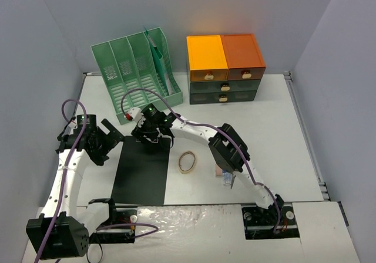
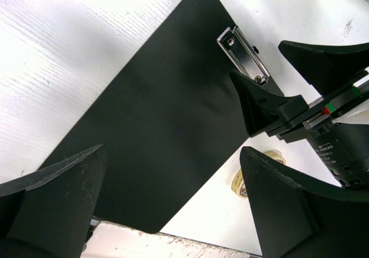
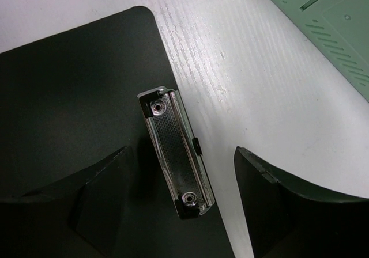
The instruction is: Organize the desk
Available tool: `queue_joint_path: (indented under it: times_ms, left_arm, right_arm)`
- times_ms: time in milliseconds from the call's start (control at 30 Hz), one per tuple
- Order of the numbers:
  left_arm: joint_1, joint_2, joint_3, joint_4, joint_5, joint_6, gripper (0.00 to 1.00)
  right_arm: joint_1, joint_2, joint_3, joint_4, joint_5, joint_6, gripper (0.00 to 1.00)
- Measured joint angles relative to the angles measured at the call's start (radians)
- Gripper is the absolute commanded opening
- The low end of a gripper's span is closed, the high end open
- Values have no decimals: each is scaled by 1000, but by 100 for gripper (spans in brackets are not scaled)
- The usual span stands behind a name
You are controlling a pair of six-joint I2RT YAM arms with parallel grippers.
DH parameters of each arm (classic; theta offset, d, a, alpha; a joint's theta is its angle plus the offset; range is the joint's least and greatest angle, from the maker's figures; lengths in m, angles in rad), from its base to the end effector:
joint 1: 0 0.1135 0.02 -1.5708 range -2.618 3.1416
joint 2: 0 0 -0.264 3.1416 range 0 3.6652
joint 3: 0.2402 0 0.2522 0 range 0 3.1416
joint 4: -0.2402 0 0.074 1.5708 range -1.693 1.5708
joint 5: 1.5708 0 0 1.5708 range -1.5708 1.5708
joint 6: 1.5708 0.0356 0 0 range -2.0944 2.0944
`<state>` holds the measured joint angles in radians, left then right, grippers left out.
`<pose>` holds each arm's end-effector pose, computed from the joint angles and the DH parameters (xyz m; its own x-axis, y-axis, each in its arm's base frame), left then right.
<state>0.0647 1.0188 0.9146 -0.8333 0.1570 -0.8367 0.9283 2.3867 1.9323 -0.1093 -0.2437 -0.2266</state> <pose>0.1960 0.0071 0.2845 -0.5600 -0.7711 -0.3029 -0.5781 0.6256 -0.5238 0.3230 0.4459 0.1828 -0.1100 -0.5108 -0.8526 -0.9481 0.3114 -0.0643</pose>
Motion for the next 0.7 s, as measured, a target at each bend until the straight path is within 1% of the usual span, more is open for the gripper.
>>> queue_joint_path:
  times_ms: [67, 400, 500, 533, 700]
  left_arm:
    - [0, 1, 0, 0, 0, 1, 97]
    - [0, 6, 0, 1, -1, 13, 97]
    - [0, 8, 0, 1, -1, 13, 97]
    - [0, 9, 0, 1, -1, 13, 97]
    - [0, 15, 1, 2, -2, 14, 97]
  right_arm:
    - [0, 0, 0, 0, -3, -3, 59]
    - [0, 0, -59, 27, -18, 4, 59]
    - [0, -1, -67, 44, -20, 7, 50]
    - [0, -1, -69, 48, -20, 10, 49]
    - [0, -1, -74, 64, -11, 15, 31]
